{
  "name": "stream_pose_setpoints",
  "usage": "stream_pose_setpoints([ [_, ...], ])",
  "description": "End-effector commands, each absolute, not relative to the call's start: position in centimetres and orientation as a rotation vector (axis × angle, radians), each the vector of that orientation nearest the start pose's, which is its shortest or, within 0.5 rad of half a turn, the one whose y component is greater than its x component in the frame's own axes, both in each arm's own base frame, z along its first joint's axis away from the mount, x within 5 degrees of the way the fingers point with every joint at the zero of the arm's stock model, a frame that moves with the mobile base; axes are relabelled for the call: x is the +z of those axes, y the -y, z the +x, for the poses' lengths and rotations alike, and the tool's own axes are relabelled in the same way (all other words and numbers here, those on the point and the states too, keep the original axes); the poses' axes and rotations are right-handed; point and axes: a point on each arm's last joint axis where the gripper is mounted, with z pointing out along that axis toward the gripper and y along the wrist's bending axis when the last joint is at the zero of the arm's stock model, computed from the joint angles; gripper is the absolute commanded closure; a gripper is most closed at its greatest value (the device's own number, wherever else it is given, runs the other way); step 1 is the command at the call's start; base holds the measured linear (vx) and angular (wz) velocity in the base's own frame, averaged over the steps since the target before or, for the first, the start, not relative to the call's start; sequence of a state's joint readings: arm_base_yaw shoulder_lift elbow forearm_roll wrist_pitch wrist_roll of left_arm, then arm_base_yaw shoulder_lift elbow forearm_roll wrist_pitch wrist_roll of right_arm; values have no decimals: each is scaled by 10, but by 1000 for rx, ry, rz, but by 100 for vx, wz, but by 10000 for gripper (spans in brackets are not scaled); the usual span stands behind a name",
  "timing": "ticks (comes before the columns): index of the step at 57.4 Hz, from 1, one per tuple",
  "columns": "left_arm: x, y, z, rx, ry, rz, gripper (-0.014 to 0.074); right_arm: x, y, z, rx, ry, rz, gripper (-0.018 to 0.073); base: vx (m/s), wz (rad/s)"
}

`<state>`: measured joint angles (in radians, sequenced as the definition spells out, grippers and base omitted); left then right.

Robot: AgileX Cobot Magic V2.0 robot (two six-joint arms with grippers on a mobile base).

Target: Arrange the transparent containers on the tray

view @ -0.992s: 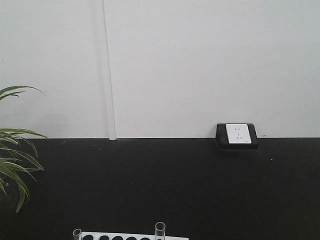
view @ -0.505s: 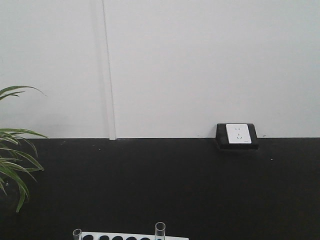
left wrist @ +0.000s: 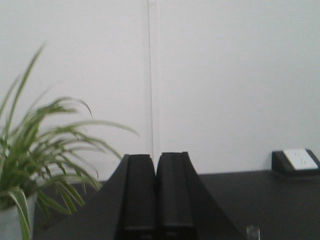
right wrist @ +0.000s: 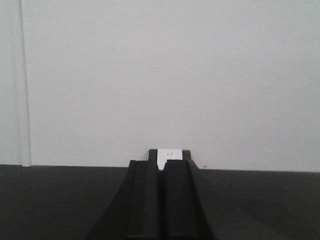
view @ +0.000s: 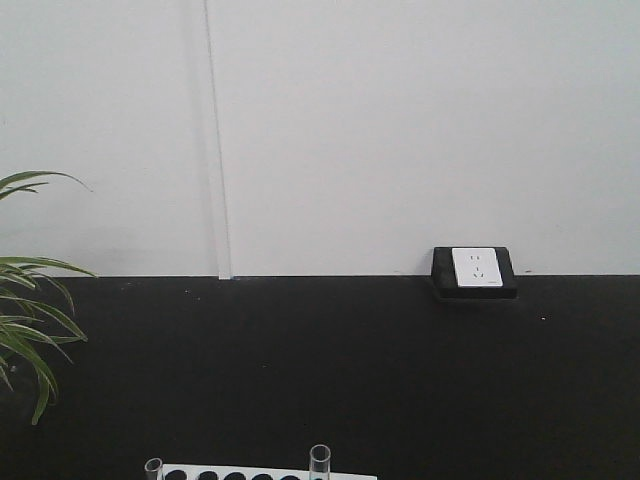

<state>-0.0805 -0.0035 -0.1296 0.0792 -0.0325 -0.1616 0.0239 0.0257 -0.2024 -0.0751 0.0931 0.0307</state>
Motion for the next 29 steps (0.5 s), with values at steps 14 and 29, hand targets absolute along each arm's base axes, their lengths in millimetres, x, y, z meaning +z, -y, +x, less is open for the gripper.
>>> stream_pose_setpoints([
  [14,384,3,52,4,-1290,93,603,374,1,63,-90,-1386,-73,550,0,0],
  [29,383,7,97,-3,-1409,100,599,367,0,98,-85,-1514,-81,532,0,0],
])
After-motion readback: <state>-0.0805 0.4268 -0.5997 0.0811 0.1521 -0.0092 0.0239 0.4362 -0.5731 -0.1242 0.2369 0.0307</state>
